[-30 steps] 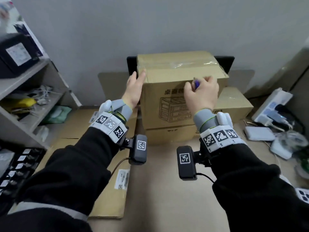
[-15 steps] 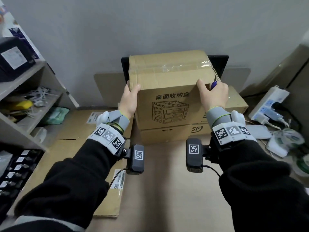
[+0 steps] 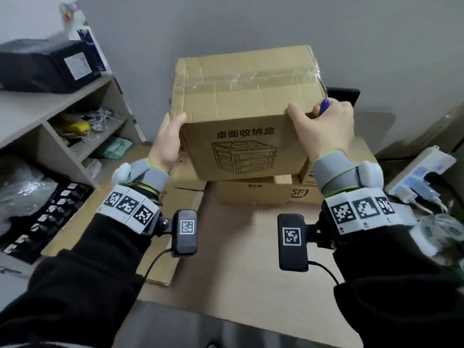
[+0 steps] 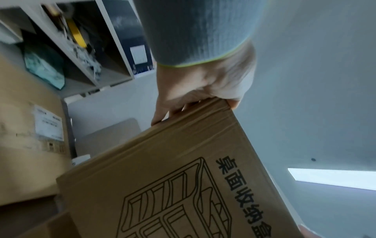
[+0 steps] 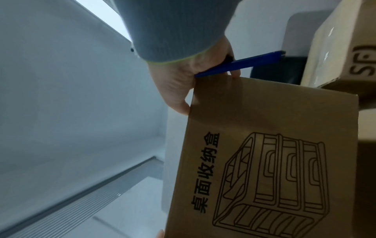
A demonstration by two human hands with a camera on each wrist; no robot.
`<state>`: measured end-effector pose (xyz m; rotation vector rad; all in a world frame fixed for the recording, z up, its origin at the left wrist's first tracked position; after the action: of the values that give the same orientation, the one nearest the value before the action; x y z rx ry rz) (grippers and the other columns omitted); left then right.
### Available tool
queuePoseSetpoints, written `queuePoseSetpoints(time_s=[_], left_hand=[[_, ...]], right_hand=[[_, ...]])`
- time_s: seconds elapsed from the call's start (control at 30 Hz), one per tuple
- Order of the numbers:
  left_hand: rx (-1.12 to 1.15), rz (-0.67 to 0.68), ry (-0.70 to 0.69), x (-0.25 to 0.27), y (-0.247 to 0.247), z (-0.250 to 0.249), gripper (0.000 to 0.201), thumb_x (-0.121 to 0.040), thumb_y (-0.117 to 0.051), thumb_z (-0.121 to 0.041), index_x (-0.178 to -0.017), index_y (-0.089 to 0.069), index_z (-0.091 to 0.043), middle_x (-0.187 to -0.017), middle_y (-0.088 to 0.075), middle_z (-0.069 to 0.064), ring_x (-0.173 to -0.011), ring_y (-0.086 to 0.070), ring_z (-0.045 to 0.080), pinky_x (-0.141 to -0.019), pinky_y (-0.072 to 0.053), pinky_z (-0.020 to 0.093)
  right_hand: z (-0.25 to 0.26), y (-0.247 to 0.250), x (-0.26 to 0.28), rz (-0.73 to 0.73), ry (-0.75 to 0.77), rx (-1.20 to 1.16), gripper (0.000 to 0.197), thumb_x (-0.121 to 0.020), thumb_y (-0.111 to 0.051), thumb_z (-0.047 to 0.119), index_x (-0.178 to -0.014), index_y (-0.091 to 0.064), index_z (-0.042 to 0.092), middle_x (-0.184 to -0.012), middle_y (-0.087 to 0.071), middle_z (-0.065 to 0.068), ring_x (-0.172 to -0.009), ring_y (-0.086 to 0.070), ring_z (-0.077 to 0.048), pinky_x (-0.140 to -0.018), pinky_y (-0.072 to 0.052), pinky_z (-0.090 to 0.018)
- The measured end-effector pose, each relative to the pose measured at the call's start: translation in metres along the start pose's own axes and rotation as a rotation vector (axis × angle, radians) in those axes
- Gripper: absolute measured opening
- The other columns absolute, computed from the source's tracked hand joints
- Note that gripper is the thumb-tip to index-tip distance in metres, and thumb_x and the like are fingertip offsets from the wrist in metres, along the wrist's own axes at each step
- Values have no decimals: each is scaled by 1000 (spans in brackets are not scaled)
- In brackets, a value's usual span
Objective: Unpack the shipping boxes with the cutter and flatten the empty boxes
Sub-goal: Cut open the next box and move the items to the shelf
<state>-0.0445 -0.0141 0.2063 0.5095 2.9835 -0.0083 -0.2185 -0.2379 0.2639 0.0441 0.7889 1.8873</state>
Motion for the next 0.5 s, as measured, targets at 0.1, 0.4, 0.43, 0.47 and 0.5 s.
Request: queuePoseSetpoints(time_s=[0.1,0.4,0.43,0.47,0.5], left_hand=[[-13,-163,-33,22,41,-16,69,-73,-53,-53,-128,-53,-11,-125,-59,10,-108,-55,22,-102,-41,45],[-123,-282,74,86,142,6,27,-100,-38,-22,-121,-54,-25,-93,-60,-3,-83,-56,14,-63,-42,23],[-132,-308,111,92,155,14,29,-100,-37,-22,-126,-51,-25,-97,-61,-3,-82,-57,12,-64,-43,22],[-144,-334,148,97,170,23,33,-101,-37,-23,-132,-49,-25,-104,-62,-1,-85,-57,12,-68,-44,24],[-164,-338,183,99,177,33,37,-100,-38,-24,-136,-47,-24,-114,-61,3,-90,-57,15,-74,-44,28]], right_hand=[[19,-10,21,112,64,-79,41,-80,-62,47,-63,-36,20,-99,-41,0,-66,-44,-16,-69,-32,-22],[32,-102,94,472,101,-35,44,-80,-63,51,-63,-41,16,-104,-51,-9,-72,-48,-24,-69,-35,-27],[35,-118,103,520,112,-5,45,-80,-62,52,-61,-39,18,-105,-54,-10,-70,-47,-23,-68,-34,-26],[40,-133,112,556,127,29,46,-80,-62,53,-60,-39,19,-105,-57,-11,-67,-47,-22,-66,-35,-26],[39,-141,116,576,129,66,46,-79,-62,54,-59,-39,19,-105,-59,-12,-66,-47,-23,-65,-35,-27]])
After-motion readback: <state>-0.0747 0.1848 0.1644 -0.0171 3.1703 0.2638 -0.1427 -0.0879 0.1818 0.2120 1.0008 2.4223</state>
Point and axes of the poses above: each hand's wrist, its own x-axis away from the middle knuckle, its own y-axis out of the back of the hand, z = x × y, the point moved 3 cm from there along -x, towards the middle knuckle
